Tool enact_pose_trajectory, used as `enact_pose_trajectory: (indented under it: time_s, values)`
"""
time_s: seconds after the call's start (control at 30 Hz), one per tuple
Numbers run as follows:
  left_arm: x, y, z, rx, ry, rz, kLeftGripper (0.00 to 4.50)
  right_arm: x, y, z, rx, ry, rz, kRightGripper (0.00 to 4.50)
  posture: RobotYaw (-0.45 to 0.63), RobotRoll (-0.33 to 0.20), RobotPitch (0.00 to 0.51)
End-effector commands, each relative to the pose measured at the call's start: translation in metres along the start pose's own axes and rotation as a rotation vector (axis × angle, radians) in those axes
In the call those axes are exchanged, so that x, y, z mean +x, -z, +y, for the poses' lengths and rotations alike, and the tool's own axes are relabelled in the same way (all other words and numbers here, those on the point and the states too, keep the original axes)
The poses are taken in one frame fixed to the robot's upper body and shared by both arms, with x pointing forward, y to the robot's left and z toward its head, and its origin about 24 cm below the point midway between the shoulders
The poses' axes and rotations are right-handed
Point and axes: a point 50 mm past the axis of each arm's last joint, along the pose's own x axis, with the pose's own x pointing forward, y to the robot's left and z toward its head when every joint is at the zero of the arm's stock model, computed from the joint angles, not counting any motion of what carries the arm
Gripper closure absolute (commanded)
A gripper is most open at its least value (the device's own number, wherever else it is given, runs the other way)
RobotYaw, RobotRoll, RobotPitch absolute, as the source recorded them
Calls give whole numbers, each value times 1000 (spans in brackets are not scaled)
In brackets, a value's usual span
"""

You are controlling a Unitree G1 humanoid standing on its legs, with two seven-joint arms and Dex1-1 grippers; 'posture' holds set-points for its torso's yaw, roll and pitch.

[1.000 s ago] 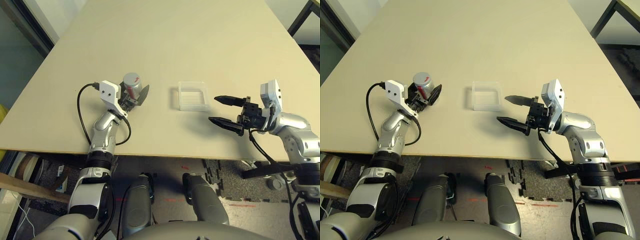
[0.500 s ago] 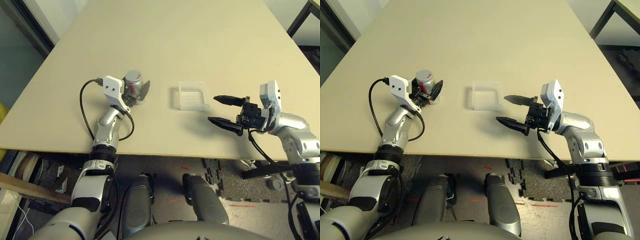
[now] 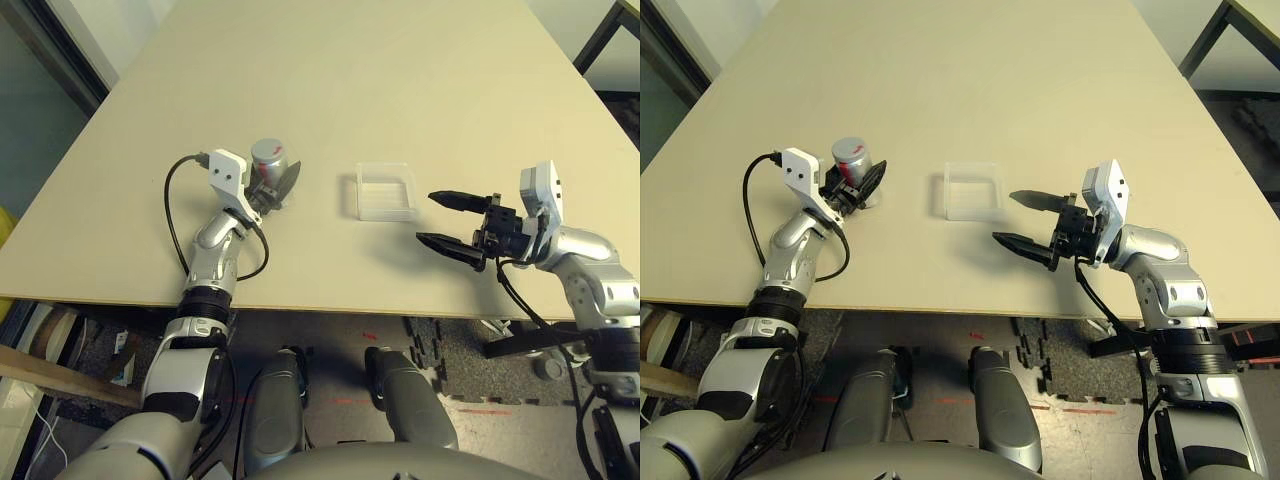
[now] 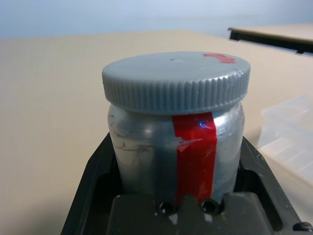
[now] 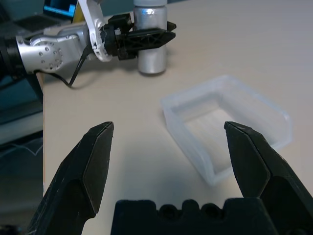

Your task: Pour the medicine from the bottle into the box.

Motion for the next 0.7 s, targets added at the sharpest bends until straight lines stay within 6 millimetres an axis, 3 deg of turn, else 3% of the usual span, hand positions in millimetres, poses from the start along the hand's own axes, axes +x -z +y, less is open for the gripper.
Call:
enact_pose_trajectory:
  time_s: [0.03,0.4,0.7]
  values:
    - [4,-13,-4,-24,96,-15,1780,2,-16,-2,11,-25,-29,0,-182,0,159]
    - [20,-28,-25,-62,245,-36,1780,18,-39,-2,45,-106,-65,0,-169,0,157]
    - [34,-25,-47,-89,360,-41,1780,48,-69,0,35,-208,-103,0,-197,0,148]
